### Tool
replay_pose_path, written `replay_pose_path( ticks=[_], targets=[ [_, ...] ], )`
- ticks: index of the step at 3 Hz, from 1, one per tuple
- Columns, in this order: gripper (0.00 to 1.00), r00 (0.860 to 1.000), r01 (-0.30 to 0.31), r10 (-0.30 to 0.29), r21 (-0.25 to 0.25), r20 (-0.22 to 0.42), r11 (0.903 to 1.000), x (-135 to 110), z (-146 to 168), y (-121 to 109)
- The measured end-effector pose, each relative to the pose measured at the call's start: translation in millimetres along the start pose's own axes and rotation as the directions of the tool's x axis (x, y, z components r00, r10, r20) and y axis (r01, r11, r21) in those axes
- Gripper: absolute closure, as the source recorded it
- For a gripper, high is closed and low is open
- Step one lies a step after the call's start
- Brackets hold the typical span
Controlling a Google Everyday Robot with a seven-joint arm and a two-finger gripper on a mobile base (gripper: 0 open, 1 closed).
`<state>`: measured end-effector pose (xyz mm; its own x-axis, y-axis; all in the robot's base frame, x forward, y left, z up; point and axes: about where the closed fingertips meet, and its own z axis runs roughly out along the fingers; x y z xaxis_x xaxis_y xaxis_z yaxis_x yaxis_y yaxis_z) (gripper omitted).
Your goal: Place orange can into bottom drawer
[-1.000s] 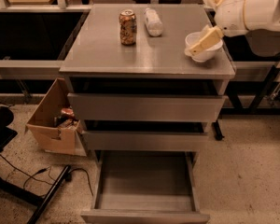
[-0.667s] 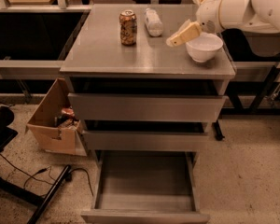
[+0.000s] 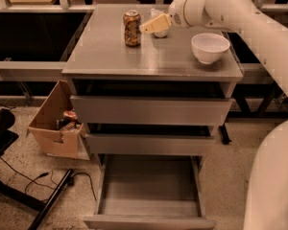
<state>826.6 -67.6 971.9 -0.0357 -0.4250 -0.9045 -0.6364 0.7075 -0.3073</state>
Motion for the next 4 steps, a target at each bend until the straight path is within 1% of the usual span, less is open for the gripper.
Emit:
replay_pose_path(
  ticks=[1, 2, 3, 4],
  targets=[
    [0.0, 0.991, -0.11, 0.111, -0.013, 0.071, 0.9938, -2.7, 38.6, 3.3],
    [0.0, 0.969, -0.173, 0.183, -0.074, 0.163, 0.9821, -14.8, 73.3, 10.9],
    [0.0, 0.95, -0.205, 0.23, -0.133, 0.21, 0.9696, -22.0, 97.4, 20.5],
    [0.0, 0.961, -0.188, 0.217, -0.169, 0.17, 0.9676, -25.8, 116.8, 39.9]
  ],
)
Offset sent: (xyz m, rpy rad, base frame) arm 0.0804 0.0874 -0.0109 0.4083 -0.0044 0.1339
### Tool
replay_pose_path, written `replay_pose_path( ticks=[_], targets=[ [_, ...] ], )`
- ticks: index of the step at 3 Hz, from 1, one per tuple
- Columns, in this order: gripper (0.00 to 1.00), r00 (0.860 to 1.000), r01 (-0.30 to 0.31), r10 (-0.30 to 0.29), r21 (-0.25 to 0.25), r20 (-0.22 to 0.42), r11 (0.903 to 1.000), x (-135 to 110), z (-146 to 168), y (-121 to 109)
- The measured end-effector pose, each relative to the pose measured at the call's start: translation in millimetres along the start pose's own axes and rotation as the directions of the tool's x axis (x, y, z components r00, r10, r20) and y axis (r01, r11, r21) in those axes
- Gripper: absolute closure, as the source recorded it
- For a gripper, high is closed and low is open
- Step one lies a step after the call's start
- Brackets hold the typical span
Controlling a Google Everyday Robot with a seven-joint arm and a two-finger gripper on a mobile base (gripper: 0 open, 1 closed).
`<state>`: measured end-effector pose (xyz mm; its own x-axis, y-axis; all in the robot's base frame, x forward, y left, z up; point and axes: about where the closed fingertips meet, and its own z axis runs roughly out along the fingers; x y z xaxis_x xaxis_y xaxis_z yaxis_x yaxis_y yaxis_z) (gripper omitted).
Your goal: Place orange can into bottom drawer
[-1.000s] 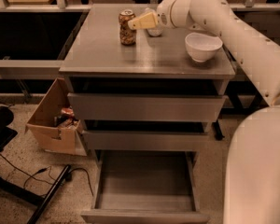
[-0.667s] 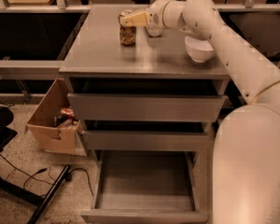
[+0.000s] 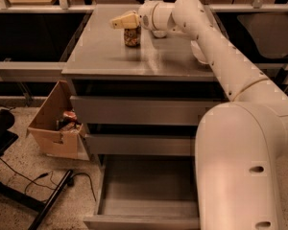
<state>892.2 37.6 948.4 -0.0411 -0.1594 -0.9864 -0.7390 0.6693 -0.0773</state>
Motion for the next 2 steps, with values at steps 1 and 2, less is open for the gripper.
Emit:
replay_pose_path(
  ticks=[1, 2],
  targets=[
    [0.18, 0.997, -0.044, 0.043, -0.004, -0.057, 0.999, 34.6, 12.8, -0.9],
    [0.42, 0.997, -0.046, 0.046, -0.003, -0.058, 0.9989, 35.7, 13.1, -1.2]
  ],
)
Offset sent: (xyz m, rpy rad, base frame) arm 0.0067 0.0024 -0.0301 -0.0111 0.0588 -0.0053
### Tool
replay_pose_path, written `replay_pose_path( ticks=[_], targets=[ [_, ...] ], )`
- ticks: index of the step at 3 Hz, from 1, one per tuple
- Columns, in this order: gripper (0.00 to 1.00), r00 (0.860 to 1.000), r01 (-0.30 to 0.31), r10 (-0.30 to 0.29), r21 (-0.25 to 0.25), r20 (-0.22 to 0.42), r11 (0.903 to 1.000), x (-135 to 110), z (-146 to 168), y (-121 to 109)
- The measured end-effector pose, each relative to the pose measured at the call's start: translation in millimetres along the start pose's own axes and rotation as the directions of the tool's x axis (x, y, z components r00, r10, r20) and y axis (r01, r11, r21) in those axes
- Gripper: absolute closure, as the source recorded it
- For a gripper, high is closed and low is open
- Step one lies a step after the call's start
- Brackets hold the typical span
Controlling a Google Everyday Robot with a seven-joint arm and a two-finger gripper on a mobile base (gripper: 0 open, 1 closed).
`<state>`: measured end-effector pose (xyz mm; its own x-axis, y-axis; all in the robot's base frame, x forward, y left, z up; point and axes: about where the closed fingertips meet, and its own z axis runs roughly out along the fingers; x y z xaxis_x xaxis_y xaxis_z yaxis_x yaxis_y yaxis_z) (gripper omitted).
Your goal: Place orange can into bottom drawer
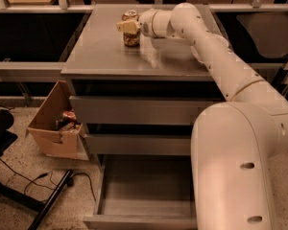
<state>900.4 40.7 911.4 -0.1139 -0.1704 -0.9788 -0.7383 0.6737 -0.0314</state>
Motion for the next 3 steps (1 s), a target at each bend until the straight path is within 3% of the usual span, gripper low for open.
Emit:
replay_pose_path(
  ticks=[2, 3],
  targets=[
    [0.88, 1.0, 0.0, 0.0, 0.0, 0.0, 1.0, 0.0, 0.0, 0.1],
    [1.0, 0.998, 0.058, -0.058, 0.006, -0.002, 0.9983, -13.8, -17.5, 5.3]
  ],
)
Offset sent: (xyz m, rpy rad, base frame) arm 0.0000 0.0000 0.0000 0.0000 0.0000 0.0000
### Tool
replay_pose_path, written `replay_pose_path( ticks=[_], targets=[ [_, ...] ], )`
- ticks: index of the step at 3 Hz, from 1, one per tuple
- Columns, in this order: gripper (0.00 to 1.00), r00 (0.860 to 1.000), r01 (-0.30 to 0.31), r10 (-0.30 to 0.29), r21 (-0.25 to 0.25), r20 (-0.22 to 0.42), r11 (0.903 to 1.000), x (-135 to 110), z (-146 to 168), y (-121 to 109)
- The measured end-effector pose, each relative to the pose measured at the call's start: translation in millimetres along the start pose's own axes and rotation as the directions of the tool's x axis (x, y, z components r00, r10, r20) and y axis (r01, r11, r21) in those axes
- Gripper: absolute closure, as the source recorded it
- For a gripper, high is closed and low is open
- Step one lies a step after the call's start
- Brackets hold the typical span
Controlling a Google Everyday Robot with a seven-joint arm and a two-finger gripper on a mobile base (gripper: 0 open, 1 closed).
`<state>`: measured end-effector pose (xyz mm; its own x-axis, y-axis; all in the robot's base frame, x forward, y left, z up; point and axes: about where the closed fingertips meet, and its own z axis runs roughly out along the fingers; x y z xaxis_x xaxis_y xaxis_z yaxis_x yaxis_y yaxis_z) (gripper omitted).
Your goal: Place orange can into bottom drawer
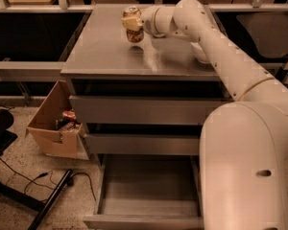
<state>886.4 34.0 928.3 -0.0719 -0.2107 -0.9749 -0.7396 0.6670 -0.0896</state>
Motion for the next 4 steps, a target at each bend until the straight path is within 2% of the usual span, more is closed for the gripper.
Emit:
replay_pose_path(
  ticks=[1, 2, 3, 4],
  targets=[
    [1.0, 0.997, 0.064, -0.068, 0.078, 0.048, 0.9949, -43.3, -58.8, -4.3],
    [1.0, 0.988, 0.066, -0.101, 0.283, 0.113, 0.9569, -102.4, -179.4, -26.2],
    [1.0, 0.979, 0.027, -0.095, 0.345, 0.18, 0.9384, -155.7, -268.0, 24.5],
    [1.0, 0.984, -0.017, -0.03, 0.262, 0.175, 0.965, -163.1, -294.0, 125.4]
  ],
)
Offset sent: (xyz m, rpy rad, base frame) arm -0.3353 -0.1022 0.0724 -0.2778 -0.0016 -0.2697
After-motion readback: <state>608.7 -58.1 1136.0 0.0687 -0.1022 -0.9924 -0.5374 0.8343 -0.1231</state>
